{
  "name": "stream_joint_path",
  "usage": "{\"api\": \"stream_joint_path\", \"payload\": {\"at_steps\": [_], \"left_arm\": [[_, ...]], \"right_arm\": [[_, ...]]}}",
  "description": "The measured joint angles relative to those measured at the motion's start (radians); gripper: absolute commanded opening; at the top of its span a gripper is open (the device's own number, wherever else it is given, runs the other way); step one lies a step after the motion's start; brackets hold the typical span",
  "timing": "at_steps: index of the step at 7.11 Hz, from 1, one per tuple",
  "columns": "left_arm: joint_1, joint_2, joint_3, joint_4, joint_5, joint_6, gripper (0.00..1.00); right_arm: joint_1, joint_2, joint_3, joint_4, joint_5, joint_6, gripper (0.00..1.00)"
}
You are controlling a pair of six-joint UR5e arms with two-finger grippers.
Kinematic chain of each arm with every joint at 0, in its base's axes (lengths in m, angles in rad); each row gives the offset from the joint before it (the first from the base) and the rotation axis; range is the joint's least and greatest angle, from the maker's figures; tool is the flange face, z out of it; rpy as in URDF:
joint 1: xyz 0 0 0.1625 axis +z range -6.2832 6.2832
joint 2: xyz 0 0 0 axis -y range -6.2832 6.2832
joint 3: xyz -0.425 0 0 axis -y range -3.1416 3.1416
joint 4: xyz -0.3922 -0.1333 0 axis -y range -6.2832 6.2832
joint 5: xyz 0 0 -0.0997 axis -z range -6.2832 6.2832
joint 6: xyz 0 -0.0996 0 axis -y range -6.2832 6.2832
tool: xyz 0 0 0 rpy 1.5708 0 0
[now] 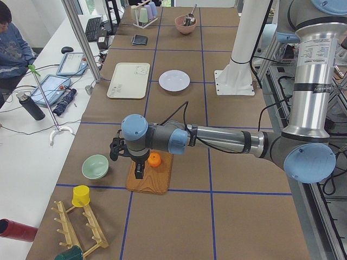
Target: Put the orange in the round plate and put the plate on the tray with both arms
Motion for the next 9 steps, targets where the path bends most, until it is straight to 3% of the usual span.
{"api": "stream_joint_path", "payload": {"at_steps": [6,9], "left_arm": [[0.029,0.009,-0.011,-0.006,0.000,-0.007,0.98],[0.139,-0.010,-0.006,-0.010,0.007,-0.076,0.98]], "right_arm": [[-0.003,-0.006,0.005,0.000,0.024,0.001,1.00],[-0.018,-0.007,0.000,0.013,0.025,0.000,1.00]]}}
